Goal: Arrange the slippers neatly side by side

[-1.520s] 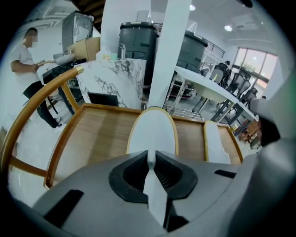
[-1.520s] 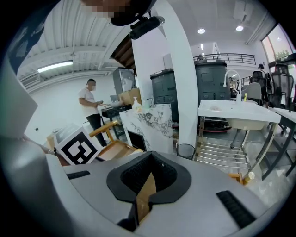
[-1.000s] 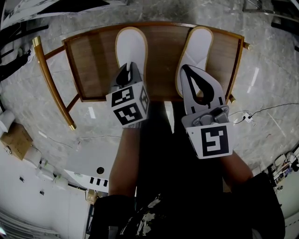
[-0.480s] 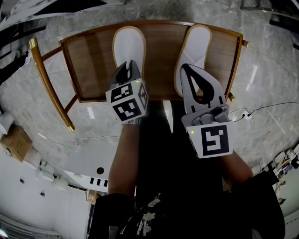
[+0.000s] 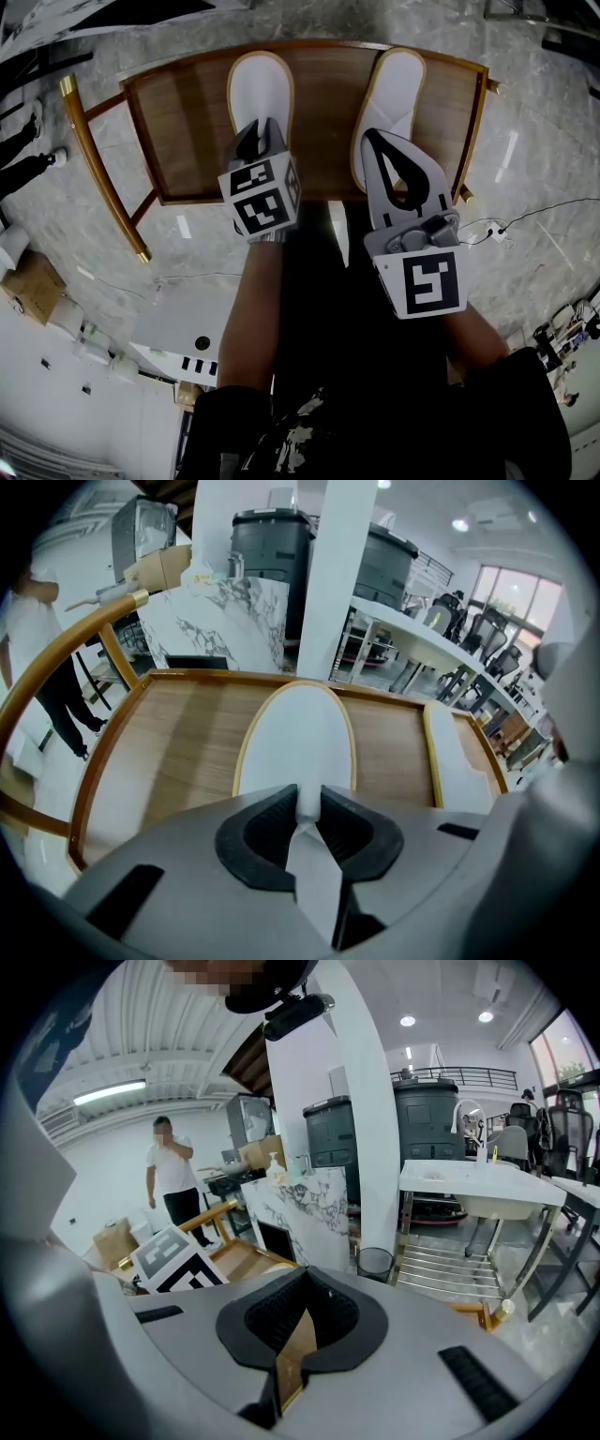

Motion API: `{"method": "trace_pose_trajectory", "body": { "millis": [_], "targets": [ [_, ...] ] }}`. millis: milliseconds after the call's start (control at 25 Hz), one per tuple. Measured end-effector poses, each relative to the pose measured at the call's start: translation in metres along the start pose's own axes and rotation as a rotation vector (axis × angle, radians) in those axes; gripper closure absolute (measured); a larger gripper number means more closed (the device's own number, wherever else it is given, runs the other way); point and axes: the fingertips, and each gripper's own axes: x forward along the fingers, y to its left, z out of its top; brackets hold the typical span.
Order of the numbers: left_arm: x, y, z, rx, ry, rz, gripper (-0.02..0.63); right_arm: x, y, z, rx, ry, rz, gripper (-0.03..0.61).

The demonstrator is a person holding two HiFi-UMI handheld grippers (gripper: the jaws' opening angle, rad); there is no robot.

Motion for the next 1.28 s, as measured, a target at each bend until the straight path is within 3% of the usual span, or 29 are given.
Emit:
{"method": "trace_pose_trajectory", "body": {
  "millis": [240,440,1000,1280],
  "targets": [
    [-0.002,-0.001,0.002,0.007,-0.014,-0.003,0.541,-0.003,-0.001,0.000,-0.001,-0.003,-0.007,0.581],
    [-0.009,-0.006,0.005,0.003,-0.014,-0.037,0.467,-0.005,-0.002,0.002,-0.004,-0.012,-0.010,0.581],
    [-0.053,-0.004,0.013,0.009,-0.075,-0.050,0.460,-0.013,0.007,0.012,-0.023,-0.033,-0.017,0.581],
    [-0.076,-0.012,0.017,0.053,-0.108,-0.096,0.464,-0.015,-0.007,0.010,-0.049,-0.033,-0.013,0.581]
  ]
}}
